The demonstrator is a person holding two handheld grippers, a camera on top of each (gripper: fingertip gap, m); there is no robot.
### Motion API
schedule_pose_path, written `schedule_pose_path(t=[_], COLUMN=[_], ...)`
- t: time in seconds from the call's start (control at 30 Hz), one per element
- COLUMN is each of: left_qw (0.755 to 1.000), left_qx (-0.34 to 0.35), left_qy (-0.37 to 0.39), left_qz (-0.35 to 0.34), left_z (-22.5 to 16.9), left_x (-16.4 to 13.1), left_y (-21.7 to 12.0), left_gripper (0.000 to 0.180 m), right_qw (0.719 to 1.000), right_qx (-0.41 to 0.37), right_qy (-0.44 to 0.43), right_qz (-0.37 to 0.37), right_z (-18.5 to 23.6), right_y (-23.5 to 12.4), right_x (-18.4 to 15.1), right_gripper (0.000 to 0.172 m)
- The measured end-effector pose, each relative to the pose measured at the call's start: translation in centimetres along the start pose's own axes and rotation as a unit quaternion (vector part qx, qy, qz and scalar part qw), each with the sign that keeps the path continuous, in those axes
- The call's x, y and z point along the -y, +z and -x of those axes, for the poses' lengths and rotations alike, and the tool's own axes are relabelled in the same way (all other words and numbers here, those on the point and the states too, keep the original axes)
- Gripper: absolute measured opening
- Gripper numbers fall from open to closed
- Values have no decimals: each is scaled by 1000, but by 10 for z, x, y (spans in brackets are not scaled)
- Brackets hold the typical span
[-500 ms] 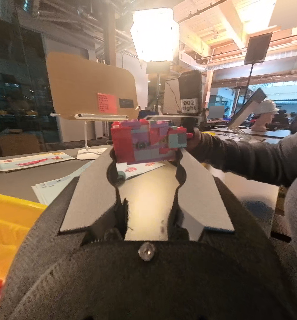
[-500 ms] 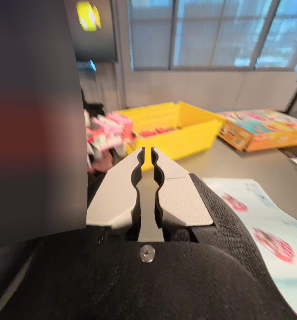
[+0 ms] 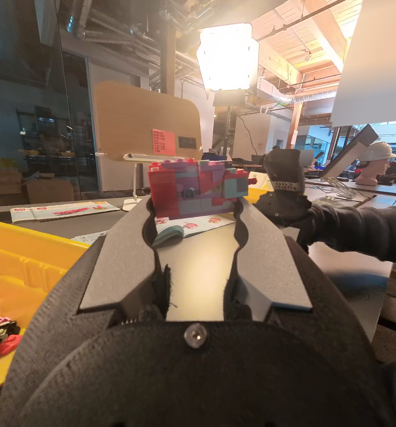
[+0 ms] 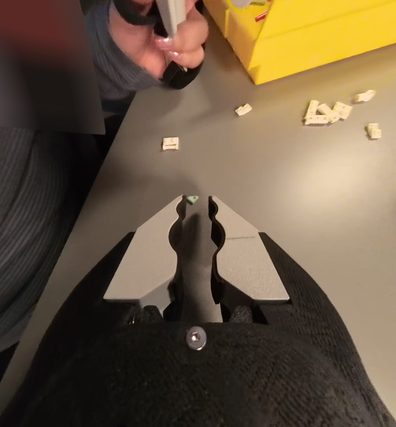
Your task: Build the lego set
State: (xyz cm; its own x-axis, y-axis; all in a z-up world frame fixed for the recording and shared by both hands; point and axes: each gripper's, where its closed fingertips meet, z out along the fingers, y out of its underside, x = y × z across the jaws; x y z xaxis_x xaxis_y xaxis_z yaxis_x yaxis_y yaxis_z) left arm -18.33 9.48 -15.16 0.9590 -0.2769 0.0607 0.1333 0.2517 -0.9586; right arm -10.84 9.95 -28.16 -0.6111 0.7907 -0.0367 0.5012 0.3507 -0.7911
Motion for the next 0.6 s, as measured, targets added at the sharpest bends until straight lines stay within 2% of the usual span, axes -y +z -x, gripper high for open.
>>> schedule_pose_path(t=[0.2,0.3,0.43,0.53,0.57,0.6], left_qw=[1000,1000,1000,1000,1000,1000], left_qx=[-9,-12,-13,-12,-12,-11], left_qy=[-8,-8,-8,-8,-8,-9], left_qz=[2,3,3,2,1,1], left_z=[-3,-4,-5,-4,-4,-4], left_x=[-3,-4,-4,-3,-3,-3], left_y=[1,2,2,1,1,0], left_gripper=[67,67,66,66,66,66], right_qw=[999,998,988,959,936,901], right_qx=[-11,-18,-65,-107,-121,-133], right_qy=[-20,-34,-112,-223,-285,-359], right_qz=[36,49,85,138,165,204], right_z=[7,7,-7,-23,-28,-34], right_y=[13,16,13,2,-3,-9], right_x=[-9,-7,-8,-11,-12,-15], right_gripper=[17,7,5,5,5,5])
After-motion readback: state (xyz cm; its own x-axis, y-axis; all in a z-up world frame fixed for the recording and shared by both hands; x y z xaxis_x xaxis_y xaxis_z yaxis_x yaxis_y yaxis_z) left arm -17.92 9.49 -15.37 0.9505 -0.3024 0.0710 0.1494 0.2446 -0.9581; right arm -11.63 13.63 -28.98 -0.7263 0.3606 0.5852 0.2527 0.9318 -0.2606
